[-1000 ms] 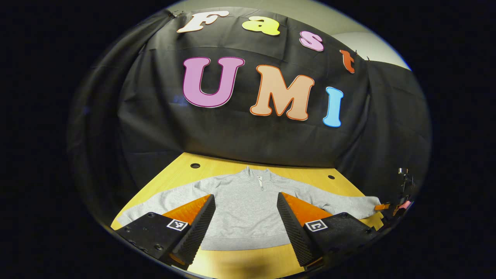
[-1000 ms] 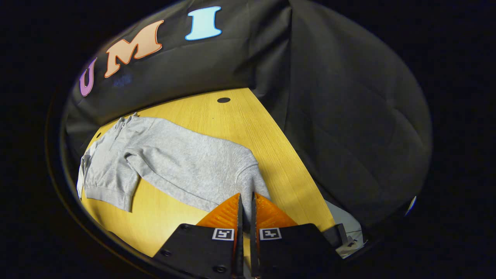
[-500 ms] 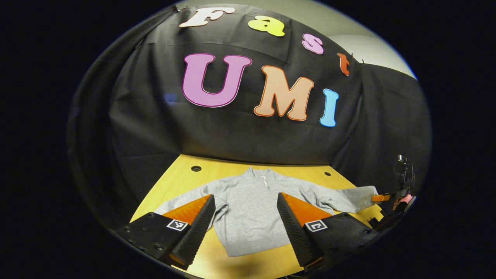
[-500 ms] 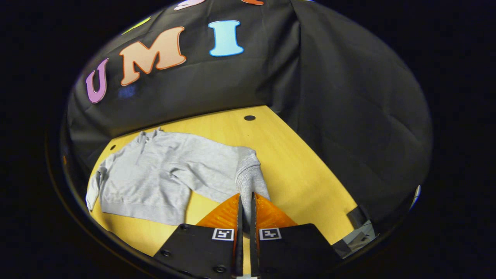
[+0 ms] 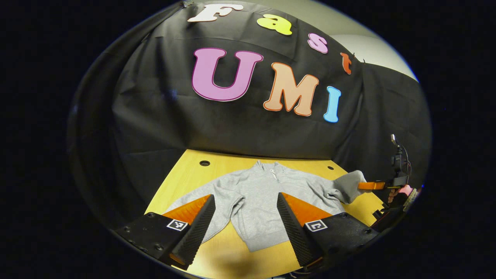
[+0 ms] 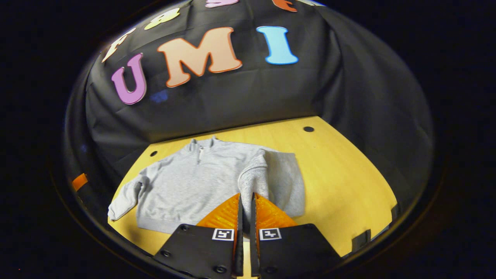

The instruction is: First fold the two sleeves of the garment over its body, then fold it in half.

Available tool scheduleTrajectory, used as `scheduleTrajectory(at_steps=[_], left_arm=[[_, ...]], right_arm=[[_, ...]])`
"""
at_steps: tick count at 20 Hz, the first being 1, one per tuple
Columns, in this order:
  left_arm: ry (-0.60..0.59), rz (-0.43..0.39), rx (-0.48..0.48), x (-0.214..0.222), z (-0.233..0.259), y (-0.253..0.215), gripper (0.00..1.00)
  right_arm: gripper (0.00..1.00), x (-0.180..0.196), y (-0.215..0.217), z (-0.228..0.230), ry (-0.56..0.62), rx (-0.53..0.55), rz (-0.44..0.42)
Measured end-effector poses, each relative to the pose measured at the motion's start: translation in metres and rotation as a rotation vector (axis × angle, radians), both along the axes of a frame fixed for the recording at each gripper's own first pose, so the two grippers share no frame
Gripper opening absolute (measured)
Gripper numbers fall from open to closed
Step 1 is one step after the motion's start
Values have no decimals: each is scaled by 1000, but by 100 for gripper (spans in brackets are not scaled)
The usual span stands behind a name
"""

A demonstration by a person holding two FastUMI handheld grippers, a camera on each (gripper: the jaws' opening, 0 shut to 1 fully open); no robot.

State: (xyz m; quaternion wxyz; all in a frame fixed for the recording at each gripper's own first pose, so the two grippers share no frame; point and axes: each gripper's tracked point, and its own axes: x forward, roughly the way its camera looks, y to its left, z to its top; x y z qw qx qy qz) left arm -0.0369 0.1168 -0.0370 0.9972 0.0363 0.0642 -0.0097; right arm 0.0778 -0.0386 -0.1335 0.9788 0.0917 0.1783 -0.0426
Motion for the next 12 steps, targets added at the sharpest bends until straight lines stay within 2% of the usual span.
scheduleTrajectory(at_steps=[12], left_arm=[[14,120,-53,-26,-14,62,93]], right_arm=[[9,86,192,40,-54,67,305]])
